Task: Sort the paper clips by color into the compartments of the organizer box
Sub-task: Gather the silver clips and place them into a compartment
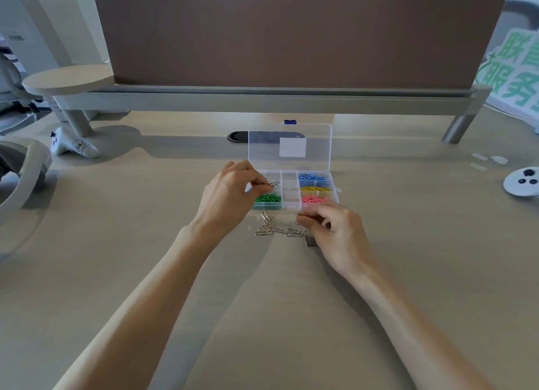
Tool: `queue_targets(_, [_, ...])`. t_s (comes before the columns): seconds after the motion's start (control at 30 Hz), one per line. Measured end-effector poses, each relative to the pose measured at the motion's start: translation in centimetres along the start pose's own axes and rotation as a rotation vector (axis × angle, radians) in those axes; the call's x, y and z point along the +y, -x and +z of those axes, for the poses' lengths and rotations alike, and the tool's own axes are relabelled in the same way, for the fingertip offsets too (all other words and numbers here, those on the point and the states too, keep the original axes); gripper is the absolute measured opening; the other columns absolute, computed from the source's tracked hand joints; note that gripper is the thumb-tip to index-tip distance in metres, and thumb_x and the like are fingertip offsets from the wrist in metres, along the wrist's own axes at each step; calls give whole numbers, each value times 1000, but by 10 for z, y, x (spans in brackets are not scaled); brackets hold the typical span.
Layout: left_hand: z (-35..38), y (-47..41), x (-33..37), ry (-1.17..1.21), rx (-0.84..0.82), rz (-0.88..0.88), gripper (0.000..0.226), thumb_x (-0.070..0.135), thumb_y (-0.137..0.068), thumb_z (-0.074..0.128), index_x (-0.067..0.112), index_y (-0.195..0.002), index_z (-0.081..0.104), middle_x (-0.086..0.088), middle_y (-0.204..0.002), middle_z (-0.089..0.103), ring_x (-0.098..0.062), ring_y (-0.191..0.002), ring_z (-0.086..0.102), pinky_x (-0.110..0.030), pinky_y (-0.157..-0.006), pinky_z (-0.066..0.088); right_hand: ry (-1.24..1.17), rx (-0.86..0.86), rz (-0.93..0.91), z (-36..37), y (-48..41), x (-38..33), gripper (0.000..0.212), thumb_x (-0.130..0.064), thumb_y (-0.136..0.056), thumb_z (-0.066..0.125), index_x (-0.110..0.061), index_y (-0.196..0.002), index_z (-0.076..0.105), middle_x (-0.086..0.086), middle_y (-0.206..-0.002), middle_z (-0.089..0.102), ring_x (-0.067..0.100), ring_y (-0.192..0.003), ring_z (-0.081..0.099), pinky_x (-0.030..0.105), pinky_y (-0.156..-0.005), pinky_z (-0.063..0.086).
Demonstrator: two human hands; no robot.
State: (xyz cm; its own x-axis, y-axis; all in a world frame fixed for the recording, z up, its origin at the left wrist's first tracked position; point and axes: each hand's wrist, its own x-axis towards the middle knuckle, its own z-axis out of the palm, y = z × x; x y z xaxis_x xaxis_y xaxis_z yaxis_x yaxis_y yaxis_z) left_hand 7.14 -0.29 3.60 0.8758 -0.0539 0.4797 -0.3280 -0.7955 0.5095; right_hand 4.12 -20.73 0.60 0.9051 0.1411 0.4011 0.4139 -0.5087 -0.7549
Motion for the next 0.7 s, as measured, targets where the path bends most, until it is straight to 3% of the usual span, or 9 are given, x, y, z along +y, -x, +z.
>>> queue_targets(0.07, [4,-16,-3,36,3,-100,8,31,-86,70,24,-86,74,13,-87,60,-9,-88,52,-27,-69,44,-57,-18,33,2,1,-1,2,-17,-82,74,-18,-83,76,-10,-76,69,0,-65,58,9,-60,40])
queue_targets(0.23, [13,-49,-16,32,-69,-226,14,29,-86,71,17,-93,76,4,-94,68,-17,-87,60,-33,-77,50,-165,-53,108,5,-2,2,3,-19,-82,74,-20,-81,77,-8,-74,70,10,-60,60,26,-60,51])
queue_targets(0.37, [21,-61,-22,-5,-102,-244,12,28,-87,69,20,-92,75,9,-90,66,-14,-85,60,-31,-72,48,-249,-57,138,4,-2,2,6,-16,-82,74,-22,-82,77,-4,-76,72,17,-64,64,23,-59,51])
queue_targets(0.53, [25,-58,-32,-20,-166,-221,11,28,-84,73,19,-90,77,7,-88,68,-12,-83,61,-25,-69,42,-222,-24,81,1,-17,1,6,-17,-81,75,-18,-86,77,-6,-85,72,10,-80,65,20,-72,50])
queue_targets(0.7, [11,-45,-36,132,-39,-276,21,29,-92,63,16,-104,74,7,-91,62,-6,-81,53,-19,-71,37,-78,-13,14,10,-66,-5,9,-19,-82,74,-15,-90,77,-3,-80,71,7,-68,60,20,-66,46])
